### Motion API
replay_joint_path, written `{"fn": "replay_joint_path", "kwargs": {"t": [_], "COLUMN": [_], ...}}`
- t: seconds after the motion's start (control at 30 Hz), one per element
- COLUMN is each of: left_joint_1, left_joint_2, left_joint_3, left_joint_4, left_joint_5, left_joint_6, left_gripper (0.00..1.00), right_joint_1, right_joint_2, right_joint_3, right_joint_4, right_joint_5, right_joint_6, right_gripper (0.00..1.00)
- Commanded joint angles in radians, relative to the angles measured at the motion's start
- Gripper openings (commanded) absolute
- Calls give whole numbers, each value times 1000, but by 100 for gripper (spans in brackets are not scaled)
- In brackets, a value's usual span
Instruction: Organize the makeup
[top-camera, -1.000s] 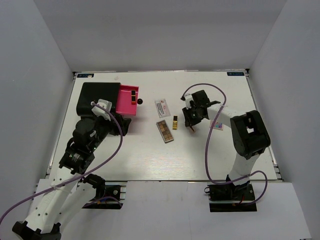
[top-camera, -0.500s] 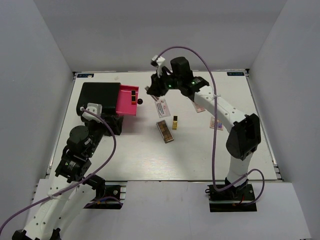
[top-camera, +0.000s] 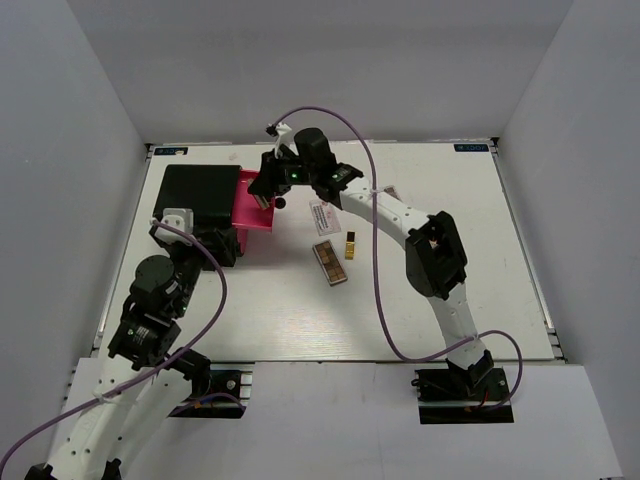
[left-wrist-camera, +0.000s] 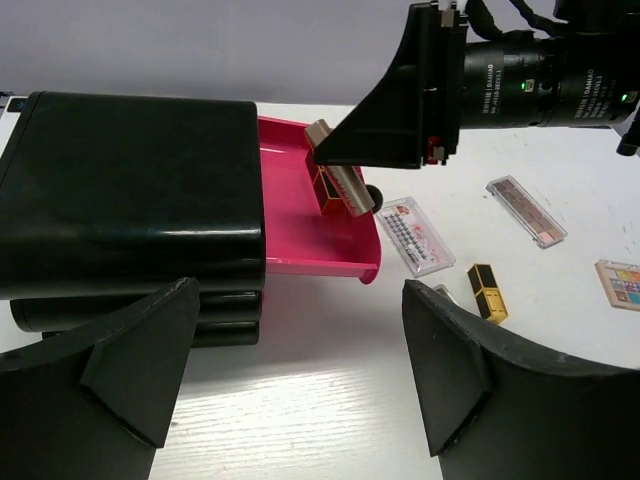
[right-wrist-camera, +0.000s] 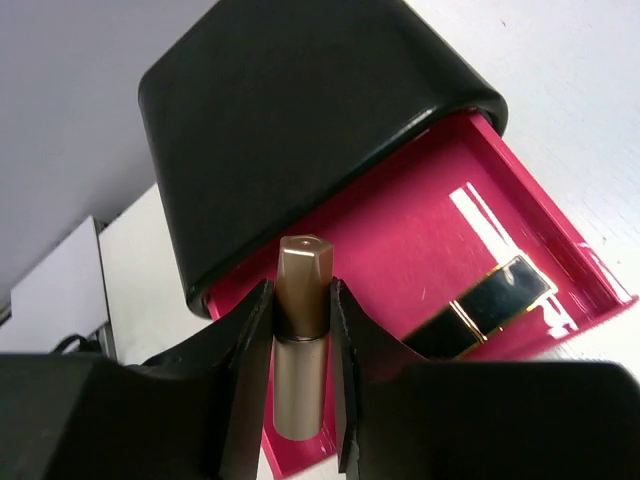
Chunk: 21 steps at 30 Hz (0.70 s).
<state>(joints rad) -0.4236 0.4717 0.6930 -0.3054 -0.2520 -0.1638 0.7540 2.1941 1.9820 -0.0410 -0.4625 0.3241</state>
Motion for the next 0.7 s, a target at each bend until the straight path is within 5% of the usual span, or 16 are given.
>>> {"fn": "replay_joint_path", "kwargs": {"t": [0.0, 0.17, 0.37, 0.47, 0.6, 0.63, 0.67], "left_joint_1": [3, 3, 3, 3, 3, 3, 3], "left_joint_2": [8, 19, 31, 39, 82, 119, 146], "left_joint_3": [-12, -10, -10, -13, -20, -16, -10], "left_joint_4": [12, 12, 14, 22, 52, 61, 84], "left_joint_5": [-23, -17, 11, 39, 173, 206, 293], "left_joint_6": [0, -2, 0, 1, 10, 10, 4], "left_gripper": [92, 92, 92, 92, 88, 84, 71], "right_joint_1": [11, 7, 8, 8, -15, -21, -44], "right_joint_2": [-1, 35, 36, 15, -68, -91, -141], "right_joint_3": [77, 51, 58, 80, 87, 80, 65], "right_joint_4": [108, 130, 142, 130, 83, 57, 47], "right_joint_5": [33, 47, 53, 58, 81, 85, 113], "right_joint_6": [76, 73, 40, 18, -42, -59, -88], "right_gripper": [9, 39, 52, 51, 36, 27, 20]}}
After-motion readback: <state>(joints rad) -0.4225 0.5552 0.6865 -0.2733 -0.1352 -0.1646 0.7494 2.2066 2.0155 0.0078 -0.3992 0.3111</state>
